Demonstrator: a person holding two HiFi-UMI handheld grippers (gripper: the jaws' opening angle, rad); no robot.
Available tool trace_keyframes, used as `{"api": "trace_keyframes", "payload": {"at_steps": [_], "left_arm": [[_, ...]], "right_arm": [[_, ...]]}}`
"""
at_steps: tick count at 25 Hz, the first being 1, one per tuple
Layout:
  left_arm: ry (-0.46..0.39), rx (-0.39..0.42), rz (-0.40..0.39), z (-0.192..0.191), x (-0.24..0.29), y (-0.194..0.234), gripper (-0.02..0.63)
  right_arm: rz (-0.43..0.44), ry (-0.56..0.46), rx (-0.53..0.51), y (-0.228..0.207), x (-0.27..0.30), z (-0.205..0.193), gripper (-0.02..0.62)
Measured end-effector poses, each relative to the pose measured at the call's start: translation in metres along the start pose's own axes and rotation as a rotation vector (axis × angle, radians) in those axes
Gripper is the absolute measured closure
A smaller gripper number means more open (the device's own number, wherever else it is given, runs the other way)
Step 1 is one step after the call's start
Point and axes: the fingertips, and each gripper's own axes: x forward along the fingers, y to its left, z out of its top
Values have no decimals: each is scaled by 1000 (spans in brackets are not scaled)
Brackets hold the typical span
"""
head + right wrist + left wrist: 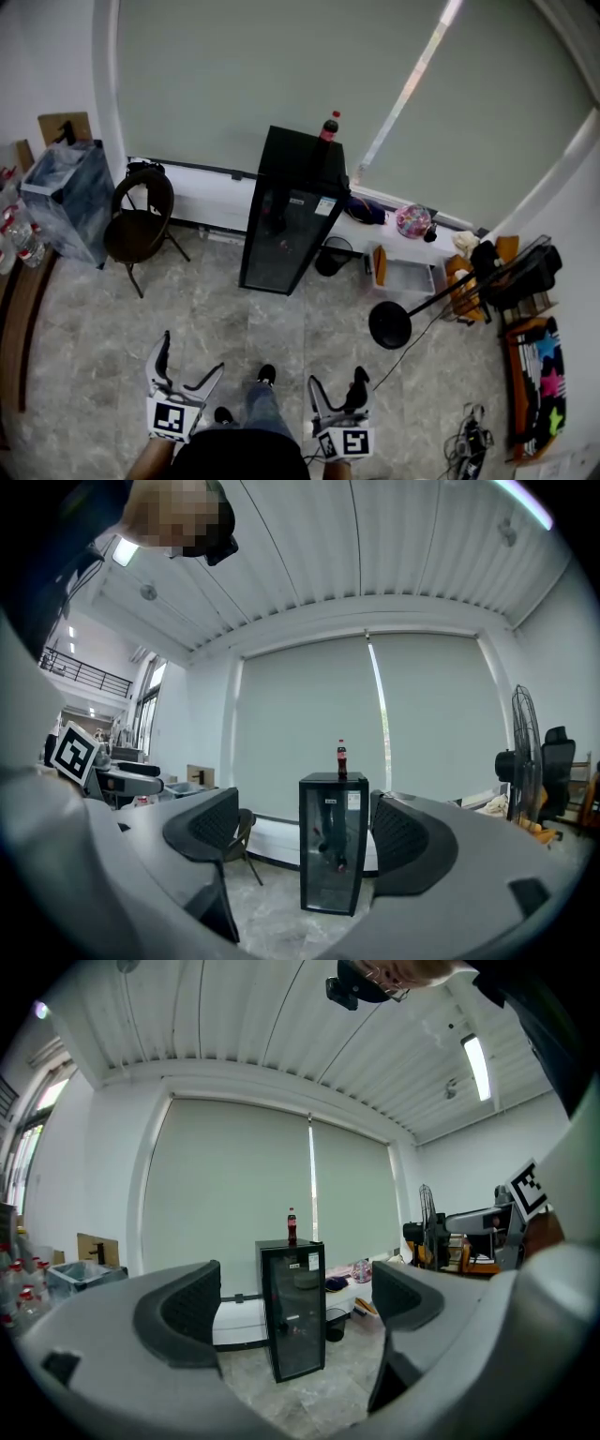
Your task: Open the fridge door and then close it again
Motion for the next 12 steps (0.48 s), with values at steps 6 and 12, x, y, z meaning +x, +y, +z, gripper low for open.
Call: {"api": "trace_keyframes", "payload": {"at_steps": [6,12], "left_arm": [[13,-1,11,-5,27,12,117],[45,9,3,-7,79,21,117]], "right_arm": [[18,-14,-9,-8,41,-1,166],[17,-31,10,-32,97,1,166]]}}
